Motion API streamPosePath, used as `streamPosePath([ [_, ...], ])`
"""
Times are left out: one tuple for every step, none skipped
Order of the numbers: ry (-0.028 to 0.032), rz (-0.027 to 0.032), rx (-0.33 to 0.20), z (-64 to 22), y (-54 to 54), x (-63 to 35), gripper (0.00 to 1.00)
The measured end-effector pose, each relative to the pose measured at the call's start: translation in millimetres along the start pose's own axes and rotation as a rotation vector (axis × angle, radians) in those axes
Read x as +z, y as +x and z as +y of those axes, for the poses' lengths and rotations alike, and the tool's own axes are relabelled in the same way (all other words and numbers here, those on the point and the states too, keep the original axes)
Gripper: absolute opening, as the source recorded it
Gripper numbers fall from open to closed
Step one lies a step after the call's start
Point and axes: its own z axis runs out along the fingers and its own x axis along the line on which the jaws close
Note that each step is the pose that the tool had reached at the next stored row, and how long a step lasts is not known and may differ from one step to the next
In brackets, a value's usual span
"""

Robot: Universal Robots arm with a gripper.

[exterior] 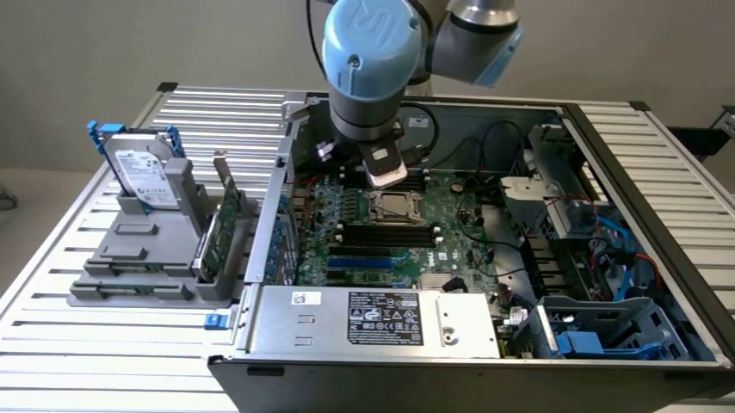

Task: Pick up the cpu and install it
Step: 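Install the first cpu locking lever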

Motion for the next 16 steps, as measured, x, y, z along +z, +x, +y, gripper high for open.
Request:
streamPosePath([
  [-0.0012, 0.0061, 0.003, 0.1, 0.1, 0.0, 0.11],
  [-0.0024, 0.0122, 0.005, 0.1, 0.1, 0.1, 0.11],
  [-0.0039, 0.0187, 0.007, 0.1, 0.2, 0.1, 0.11],
  [-0.0055, 0.025, 0.009, 0.2, 0.2, 0.1, 0.11],
  [-0.0072, 0.0317, 0.011, 0.2, 0.3, 0.1, 0.11],
  [-0.0087, 0.038, 0.013, 0.2, 0.3, 0.2, 0.11],
  [-0.0102, 0.0443, 0.014, 0.3, 0.4, 0.2, 0.11],
  [-0.0119, 0.0506, 0.016, 0.3, 0.5, 0.2, 0.11],
  [-0.0139, 0.0572, 0.017, 0.4, 0.5, 0.3, 0.11],
  [-0.0163, 0.0641, 0.018, 0.4, 0.6, 0.3, 0.11],
  [-0.0192, 0.0714, 0.018, 0.5, 0.6, 0.3, 0.11],
  [-0.0224, 0.079, 0.019, 0.5, 0.7, 0.3, 0.11],
  [-0.0257, 0.0869, 0.019, 0.6, 0.7, 0.4, 0.11],
  [-0.0293, 0.0955, 0.019, 0.7, 0.8, 0.5, 0.11],
  [-0.0325, 0.1033, 0.02, 0.8, 0.8, 0.7, 0.11],
  [-0.0349, 0.1085, 0.022, 1.1, 0.8, 1.3, 0.11],
])
